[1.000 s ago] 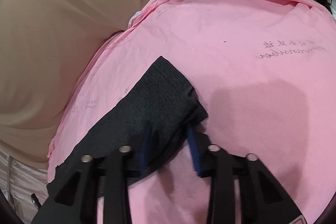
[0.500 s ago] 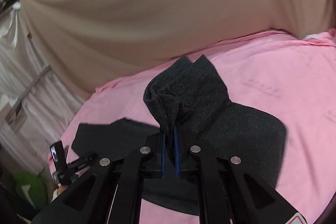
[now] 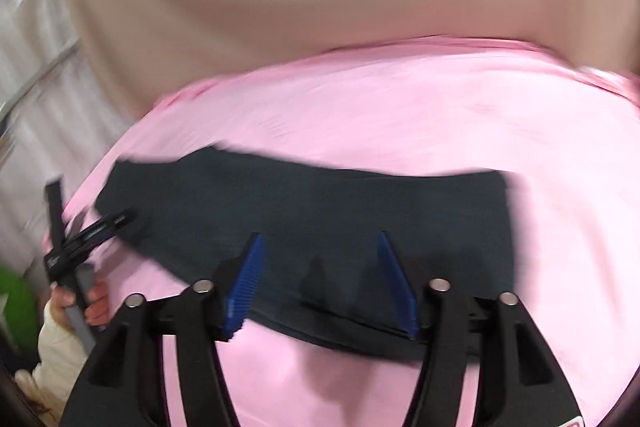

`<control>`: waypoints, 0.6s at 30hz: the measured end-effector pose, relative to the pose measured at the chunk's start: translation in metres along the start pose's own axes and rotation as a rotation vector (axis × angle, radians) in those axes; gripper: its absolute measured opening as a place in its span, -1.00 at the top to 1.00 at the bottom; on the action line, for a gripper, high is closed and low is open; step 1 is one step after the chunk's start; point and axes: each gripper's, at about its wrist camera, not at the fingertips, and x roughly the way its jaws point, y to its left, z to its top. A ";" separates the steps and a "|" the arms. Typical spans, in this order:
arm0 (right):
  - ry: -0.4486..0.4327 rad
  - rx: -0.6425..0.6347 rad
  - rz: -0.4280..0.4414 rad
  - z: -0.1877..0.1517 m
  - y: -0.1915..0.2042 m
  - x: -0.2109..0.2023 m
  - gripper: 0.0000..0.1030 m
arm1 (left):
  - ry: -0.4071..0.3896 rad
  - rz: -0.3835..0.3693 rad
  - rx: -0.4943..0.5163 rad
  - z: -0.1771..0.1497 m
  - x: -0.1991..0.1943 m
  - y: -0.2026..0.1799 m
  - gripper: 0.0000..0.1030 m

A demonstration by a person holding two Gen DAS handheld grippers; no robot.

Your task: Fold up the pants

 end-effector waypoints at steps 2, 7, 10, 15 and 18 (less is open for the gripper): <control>0.025 0.136 -0.037 -0.011 -0.046 -0.007 -0.16 | -0.001 -0.002 -0.003 0.000 0.000 0.000 -0.91; 0.099 0.349 0.085 -0.031 -0.100 0.018 -0.17 | -0.004 0.004 -0.003 -0.001 -0.002 -0.001 -0.91; 0.058 0.373 0.135 -0.036 -0.098 0.025 -0.17 | -0.010 -0.005 -0.025 -0.002 -0.004 0.004 -0.91; 0.041 0.361 0.150 -0.035 -0.098 0.019 0.75 | -0.018 -0.010 -0.082 -0.003 -0.007 0.013 -0.91; -0.013 0.333 0.108 -0.027 -0.105 -0.008 0.80 | -0.022 0.051 -0.077 -0.004 -0.012 0.012 -0.91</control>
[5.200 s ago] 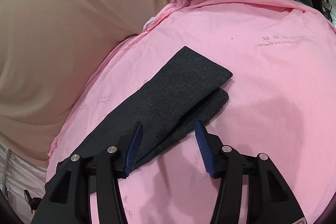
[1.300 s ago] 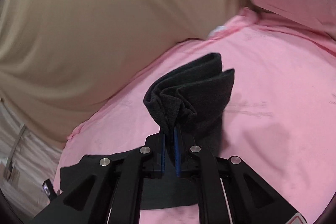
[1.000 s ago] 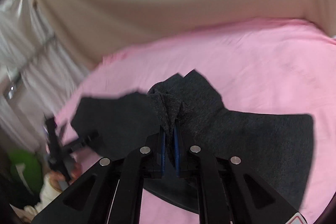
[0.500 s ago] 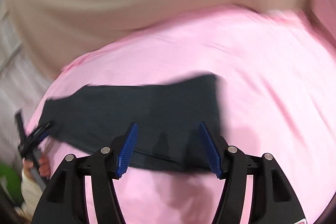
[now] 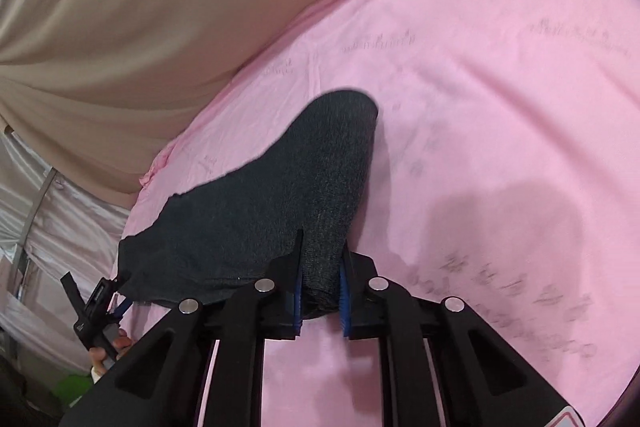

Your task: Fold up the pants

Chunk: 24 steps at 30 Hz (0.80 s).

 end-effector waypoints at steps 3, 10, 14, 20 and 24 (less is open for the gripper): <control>-0.012 -0.037 -0.033 0.007 -0.002 -0.011 0.80 | 0.005 0.010 0.003 -0.003 -0.009 0.000 -0.91; -0.057 -0.024 -0.177 0.010 -0.047 -0.044 0.80 | 0.013 0.017 0.062 -0.010 -0.025 -0.006 -0.91; -0.060 -0.108 -0.430 0.000 -0.044 -0.050 0.44 | 0.030 0.008 0.089 -0.018 -0.021 -0.009 -0.91; -0.028 -0.385 -0.157 -0.022 0.070 -0.017 0.07 | 0.055 0.008 0.071 -0.021 -0.013 -0.011 -0.91; 0.124 -0.569 -0.116 -0.045 0.125 0.060 0.13 | 0.058 0.006 0.064 -0.023 -0.013 -0.007 -0.91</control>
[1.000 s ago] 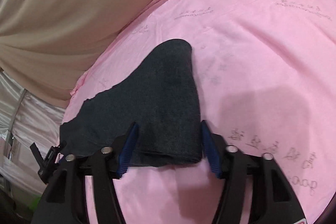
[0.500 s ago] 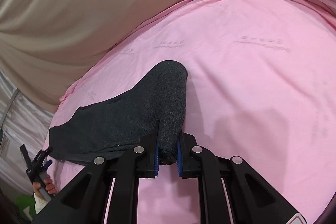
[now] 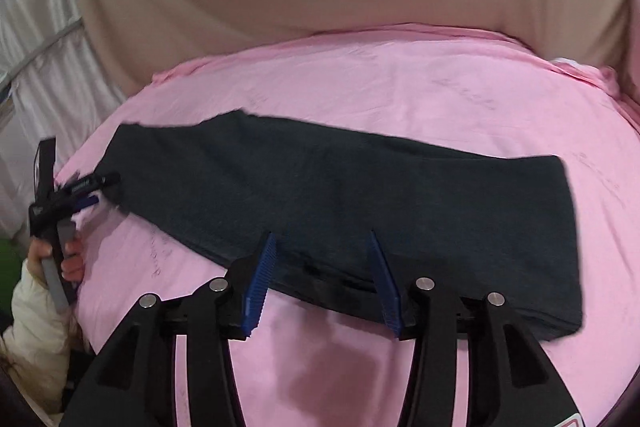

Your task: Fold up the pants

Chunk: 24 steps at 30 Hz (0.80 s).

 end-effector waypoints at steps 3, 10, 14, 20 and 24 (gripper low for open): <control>0.068 -0.005 0.005 -0.001 0.004 0.030 0.56 | 0.004 -0.027 -0.031 0.000 0.000 0.009 -0.91; -0.024 0.022 0.104 0.027 0.013 0.016 0.83 | 0.015 -0.071 -0.078 0.001 0.006 0.017 -0.91; 0.073 -0.013 0.015 0.015 0.012 0.052 0.63 | 0.007 -0.085 -0.090 0.002 0.002 0.021 -0.91; 0.073 -0.096 -0.049 0.009 0.027 0.058 0.05 | -0.030 -0.058 -0.209 0.012 -0.019 0.067 -0.91; 0.009 -0.040 -0.047 0.025 0.020 0.049 0.85 | 0.054 -0.081 -0.343 0.020 -0.007 0.104 -0.91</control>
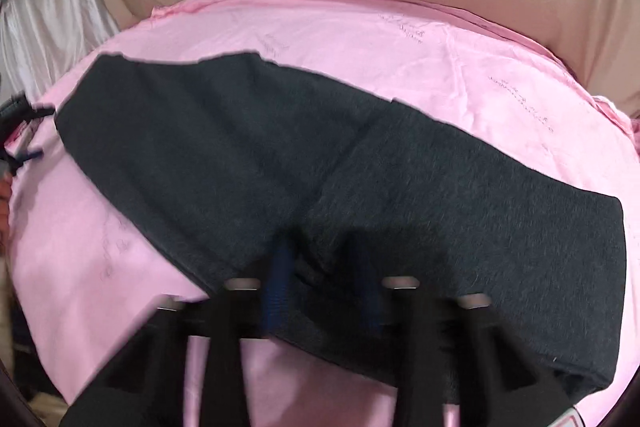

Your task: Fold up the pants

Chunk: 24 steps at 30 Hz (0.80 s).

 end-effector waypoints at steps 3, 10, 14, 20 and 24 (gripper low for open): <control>-0.088 0.039 0.036 0.016 -0.001 -0.015 0.84 | -0.004 -0.036 -0.023 0.008 -0.003 0.005 -0.91; 0.012 0.038 0.150 0.030 0.008 0.015 0.54 | 0.031 -0.092 -0.022 0.020 0.007 -0.003 -0.91; -0.016 0.031 0.271 0.079 0.018 0.025 0.27 | 0.040 -0.093 0.030 0.024 0.015 -0.016 -0.82; 0.121 0.025 0.267 0.129 0.039 0.121 0.27 | 0.039 0.017 0.116 0.035 0.035 -0.031 0.15; 0.122 -0.029 0.206 0.137 0.058 0.148 0.92 | 0.035 0.007 0.152 0.047 0.038 -0.032 0.52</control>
